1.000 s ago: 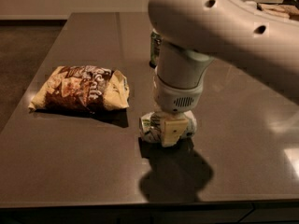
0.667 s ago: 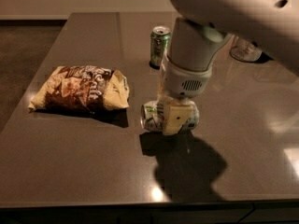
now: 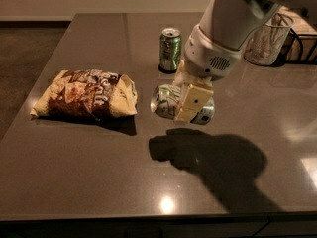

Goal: Place 7up can upright

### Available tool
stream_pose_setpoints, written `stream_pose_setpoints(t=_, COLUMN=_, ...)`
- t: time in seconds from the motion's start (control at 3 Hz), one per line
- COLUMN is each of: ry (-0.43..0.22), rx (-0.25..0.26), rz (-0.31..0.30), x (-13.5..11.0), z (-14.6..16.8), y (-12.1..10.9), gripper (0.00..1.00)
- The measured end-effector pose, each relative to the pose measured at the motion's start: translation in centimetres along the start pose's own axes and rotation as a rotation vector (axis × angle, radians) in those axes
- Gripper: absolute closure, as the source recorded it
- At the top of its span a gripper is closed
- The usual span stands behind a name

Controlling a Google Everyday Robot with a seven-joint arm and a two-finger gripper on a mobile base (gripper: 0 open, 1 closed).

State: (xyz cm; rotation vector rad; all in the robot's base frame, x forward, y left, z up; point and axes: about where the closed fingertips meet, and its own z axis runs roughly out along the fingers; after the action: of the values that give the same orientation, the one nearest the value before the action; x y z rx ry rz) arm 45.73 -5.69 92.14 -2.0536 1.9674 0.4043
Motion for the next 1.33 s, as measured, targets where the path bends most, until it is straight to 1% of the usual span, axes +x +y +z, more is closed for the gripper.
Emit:
stream_pose_setpoints(t=0.33, ry=-0.126, rx=0.005, rz=0.049, x=0.2, z=-1.1, y=-0.8, gripper=1.00)
stream_pose_setpoints(t=0.67, ry=-0.243, rx=0.053, rz=0.094, x=0.9, z=-2.0, y=-1.6, gripper=1.00)
stream_pose_setpoints(t=1.0, ry=-0.347, rx=0.135, rz=0.130, x=1.9, z=-2.7, y=-2.5, gripper=1.00)
stream_pose_setpoints(t=1.33, ry=-0.466, rx=0.199, rz=0.184, x=2.8, z=-2.9, y=-3.4, gripper=1.00)
